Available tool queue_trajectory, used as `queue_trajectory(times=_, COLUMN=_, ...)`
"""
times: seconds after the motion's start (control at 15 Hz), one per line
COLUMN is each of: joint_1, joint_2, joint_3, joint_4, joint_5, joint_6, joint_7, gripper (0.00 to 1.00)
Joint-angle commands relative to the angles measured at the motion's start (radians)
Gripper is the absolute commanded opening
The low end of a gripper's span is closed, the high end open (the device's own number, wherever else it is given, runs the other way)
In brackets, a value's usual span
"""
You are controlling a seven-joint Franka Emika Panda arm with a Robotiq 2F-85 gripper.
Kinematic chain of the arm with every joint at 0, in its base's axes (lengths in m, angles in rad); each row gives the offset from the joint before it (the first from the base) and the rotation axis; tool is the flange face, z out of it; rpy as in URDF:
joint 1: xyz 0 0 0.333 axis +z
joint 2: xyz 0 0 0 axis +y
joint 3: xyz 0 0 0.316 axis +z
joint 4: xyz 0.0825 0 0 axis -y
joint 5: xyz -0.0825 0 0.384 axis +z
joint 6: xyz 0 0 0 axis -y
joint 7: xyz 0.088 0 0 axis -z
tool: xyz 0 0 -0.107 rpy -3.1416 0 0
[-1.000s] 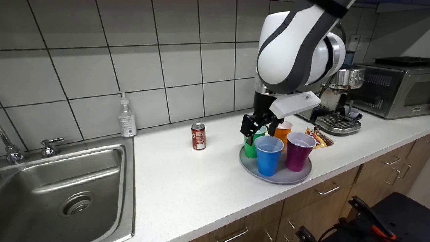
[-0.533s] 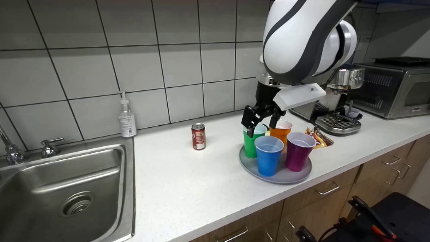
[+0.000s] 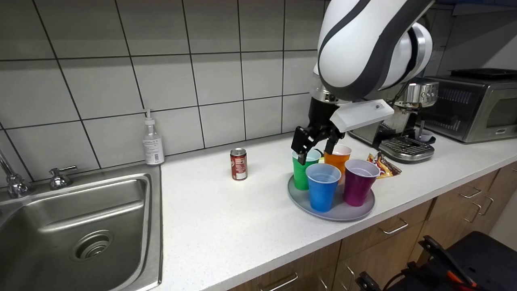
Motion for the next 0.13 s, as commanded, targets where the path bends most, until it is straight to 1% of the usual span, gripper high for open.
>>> queue_trajectory(times=0.0, joint_1=-0.011, joint_2=-0.001, joint_3=0.012, joint_4=0.001, joint_5=0.007, joint_6=-0.003, joint_7=-0.006, gripper=1.0)
queue_trajectory(times=0.07, joint_1=-0.011, joint_2=-0.001, joint_3=0.012, joint_4=0.0, joint_5=0.007, joint_6=-0.003, joint_7=-0.006, gripper=1.0)
